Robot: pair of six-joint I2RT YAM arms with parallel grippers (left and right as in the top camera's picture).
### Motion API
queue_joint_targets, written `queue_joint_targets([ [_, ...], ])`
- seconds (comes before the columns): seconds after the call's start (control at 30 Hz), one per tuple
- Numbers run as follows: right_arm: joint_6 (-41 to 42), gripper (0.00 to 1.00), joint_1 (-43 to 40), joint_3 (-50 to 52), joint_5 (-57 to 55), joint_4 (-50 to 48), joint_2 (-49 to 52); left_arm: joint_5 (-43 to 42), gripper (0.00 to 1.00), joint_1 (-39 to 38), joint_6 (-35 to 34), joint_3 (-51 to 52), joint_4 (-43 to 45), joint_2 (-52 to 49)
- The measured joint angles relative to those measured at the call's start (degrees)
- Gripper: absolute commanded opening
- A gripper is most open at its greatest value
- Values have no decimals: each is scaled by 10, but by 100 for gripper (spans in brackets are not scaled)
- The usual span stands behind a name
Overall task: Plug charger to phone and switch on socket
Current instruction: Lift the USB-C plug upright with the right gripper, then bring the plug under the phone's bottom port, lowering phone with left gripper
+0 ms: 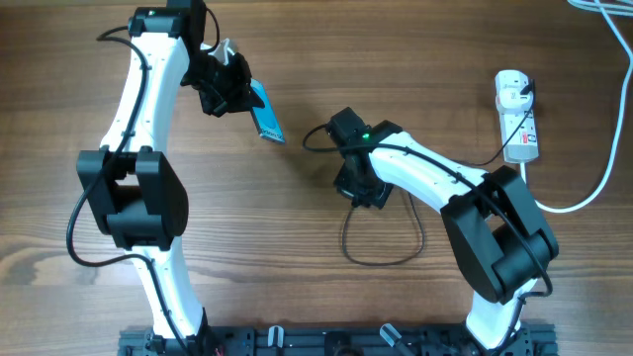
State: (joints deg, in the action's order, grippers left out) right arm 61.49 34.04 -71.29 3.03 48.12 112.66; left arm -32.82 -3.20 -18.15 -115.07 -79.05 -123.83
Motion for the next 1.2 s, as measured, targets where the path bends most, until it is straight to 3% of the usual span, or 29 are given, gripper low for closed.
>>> queue_joint_targets([
  [0.17,-13,4,0,0,0,-1,0,0,4,0,0,0,0,0],
  [0.37,-91,4,-13,-1,3,-2,-18,-22,4,0,8,0,33,0],
  [0.53,-233,4,-14,-1,82,-7,-194,-169,4,0,52,2,123,0],
  [0.6,-286,4,-14,-1,137,-8,-261,-271,4,0,60,2,186,0],
  [0.67,-317,4,-13,-1,177,-9,-306,-364,4,-2,65,3,240,0],
  [0.8,-339,4,1,-1,190,-12,-342,-437,4,-27,97,3,241,1],
  [0.97,-317,5,2,-1,159,-26,-342,-418,4,-83,133,3,238,1],
  [1.2,-282,4,2,-1,85,-20,-341,-381,4,-89,175,3,216,1],
])
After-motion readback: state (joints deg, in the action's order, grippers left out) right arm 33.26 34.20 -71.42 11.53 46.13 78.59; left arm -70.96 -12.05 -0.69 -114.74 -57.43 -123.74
